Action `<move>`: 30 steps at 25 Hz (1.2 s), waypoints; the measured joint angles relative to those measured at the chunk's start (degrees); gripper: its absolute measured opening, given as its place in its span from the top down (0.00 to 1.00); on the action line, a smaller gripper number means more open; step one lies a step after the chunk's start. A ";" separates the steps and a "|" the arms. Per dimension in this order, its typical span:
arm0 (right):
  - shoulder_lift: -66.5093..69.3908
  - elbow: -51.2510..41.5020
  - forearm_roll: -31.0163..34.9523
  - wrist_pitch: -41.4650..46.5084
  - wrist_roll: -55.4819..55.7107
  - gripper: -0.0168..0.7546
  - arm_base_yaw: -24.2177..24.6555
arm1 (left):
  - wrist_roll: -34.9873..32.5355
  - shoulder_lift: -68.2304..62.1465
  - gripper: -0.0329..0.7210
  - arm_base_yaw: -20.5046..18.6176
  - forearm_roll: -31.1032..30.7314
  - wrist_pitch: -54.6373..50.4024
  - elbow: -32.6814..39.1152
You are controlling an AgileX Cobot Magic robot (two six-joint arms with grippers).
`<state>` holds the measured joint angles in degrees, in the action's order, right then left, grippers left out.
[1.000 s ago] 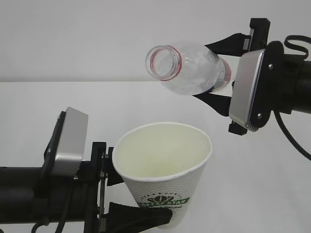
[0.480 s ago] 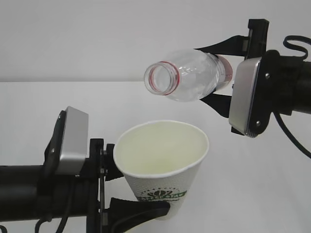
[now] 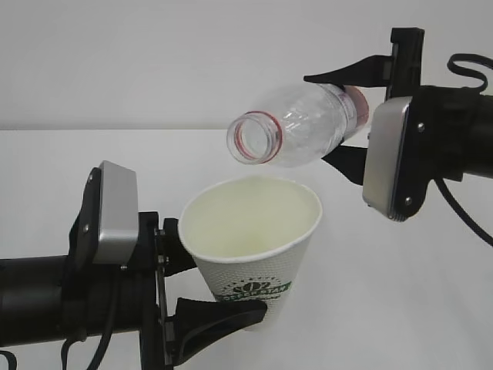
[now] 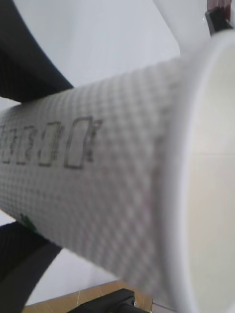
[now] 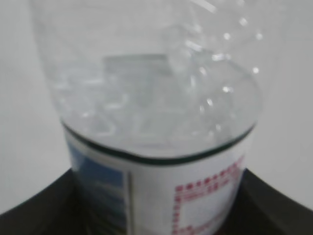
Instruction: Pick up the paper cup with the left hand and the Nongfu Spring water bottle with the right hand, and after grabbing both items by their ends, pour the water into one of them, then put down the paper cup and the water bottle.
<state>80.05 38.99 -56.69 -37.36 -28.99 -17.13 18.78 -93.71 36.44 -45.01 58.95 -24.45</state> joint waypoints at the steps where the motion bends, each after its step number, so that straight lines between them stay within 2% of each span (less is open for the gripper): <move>1: 0.00 0.25 -0.14 0.11 -0.14 0.31 0.00 | 0.00 0.00 0.31 0.00 0.00 0.00 0.00; 30: 0.00 2.49 -0.22 5.50 -4.86 0.31 0.00 | -0.27 0.00 0.31 0.00 0.46 -0.23 0.00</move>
<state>80.05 41.48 -56.91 -31.86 -33.85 -17.13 18.51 -93.71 36.44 -44.55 58.72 -24.45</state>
